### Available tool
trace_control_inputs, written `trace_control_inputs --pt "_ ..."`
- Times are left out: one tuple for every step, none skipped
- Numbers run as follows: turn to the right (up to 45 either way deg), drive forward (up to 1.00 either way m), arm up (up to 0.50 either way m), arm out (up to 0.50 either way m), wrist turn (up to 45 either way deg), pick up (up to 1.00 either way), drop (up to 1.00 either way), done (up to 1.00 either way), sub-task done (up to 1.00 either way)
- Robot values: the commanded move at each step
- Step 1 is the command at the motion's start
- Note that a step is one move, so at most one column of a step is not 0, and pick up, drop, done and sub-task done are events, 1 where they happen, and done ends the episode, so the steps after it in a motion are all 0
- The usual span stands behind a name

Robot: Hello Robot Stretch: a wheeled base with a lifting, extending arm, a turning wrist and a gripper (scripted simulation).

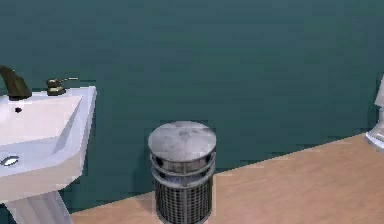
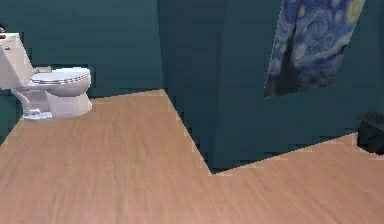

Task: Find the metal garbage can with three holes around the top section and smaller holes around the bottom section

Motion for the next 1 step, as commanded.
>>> trace_control_inputs --pt "0.0 0.0 0.0 0.0 0.0 0.0 0.0 1.0 0.0"
